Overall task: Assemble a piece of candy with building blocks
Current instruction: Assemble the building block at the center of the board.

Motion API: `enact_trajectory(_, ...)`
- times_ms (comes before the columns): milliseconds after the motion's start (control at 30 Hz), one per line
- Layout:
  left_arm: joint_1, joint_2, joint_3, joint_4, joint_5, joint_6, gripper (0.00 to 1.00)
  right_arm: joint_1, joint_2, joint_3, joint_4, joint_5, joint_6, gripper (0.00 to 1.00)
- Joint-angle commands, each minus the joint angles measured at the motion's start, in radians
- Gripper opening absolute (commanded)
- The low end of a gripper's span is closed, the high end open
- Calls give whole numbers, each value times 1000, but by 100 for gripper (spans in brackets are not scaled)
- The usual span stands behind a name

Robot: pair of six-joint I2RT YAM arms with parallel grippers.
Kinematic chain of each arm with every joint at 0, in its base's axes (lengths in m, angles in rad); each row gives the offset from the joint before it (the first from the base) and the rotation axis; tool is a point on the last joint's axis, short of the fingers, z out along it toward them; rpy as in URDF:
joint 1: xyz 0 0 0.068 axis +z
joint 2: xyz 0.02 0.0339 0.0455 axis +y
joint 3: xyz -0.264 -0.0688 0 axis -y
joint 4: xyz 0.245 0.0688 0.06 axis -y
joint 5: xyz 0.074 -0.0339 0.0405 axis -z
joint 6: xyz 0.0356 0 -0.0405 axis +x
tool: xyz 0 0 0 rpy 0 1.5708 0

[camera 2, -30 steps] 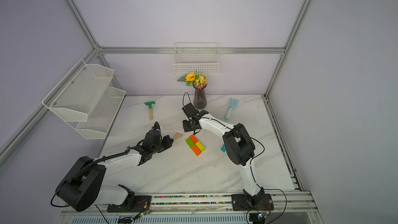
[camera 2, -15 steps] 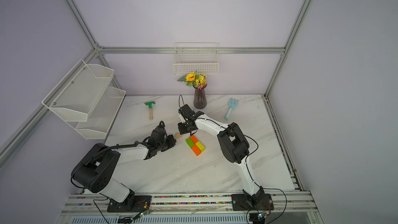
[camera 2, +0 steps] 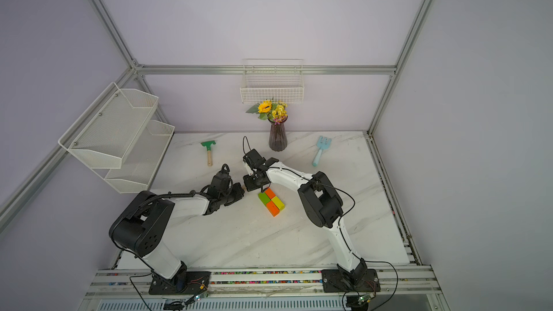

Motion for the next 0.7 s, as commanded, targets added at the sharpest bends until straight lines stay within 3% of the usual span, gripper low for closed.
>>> enact_trajectory(0,17,-21,-16,22,-13,34,0,1,-26,10,17,46,-1,0)
enact_trajectory(667,39,58,62,42,27,40,0,8,26,26,-26,8,17,0)
